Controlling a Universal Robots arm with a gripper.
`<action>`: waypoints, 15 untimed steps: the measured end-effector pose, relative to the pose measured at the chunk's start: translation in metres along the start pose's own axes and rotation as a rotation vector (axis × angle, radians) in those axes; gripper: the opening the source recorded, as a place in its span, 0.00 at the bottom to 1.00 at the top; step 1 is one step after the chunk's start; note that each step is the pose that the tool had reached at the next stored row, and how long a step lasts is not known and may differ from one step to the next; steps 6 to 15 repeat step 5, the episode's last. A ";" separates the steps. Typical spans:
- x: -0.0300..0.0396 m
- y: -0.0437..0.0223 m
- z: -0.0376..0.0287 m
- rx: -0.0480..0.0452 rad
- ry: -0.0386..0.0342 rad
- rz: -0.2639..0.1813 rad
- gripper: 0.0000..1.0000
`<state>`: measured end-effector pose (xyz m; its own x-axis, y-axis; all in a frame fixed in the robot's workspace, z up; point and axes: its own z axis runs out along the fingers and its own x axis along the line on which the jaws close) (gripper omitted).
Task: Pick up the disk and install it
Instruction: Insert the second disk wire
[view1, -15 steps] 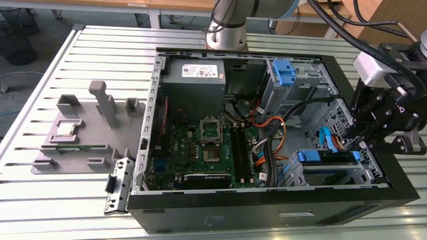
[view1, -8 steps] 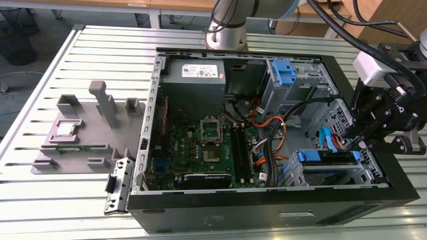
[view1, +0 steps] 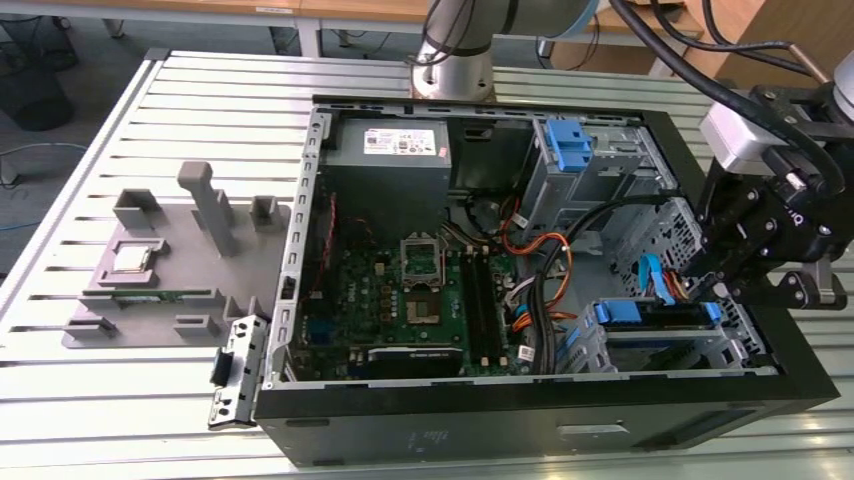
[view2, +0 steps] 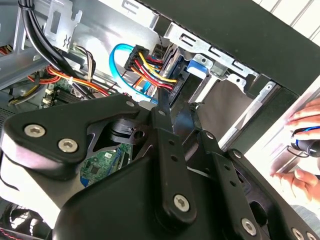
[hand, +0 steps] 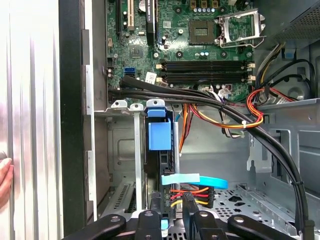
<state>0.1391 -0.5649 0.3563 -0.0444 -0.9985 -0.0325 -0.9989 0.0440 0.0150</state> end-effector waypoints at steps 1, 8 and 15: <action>0.0000 0.0001 0.0000 0.0000 0.0000 0.000 0.31; 0.0000 0.0006 0.0000 0.0000 0.0000 0.000 0.31; 0.0000 0.0006 0.0000 0.0000 0.0000 0.000 0.31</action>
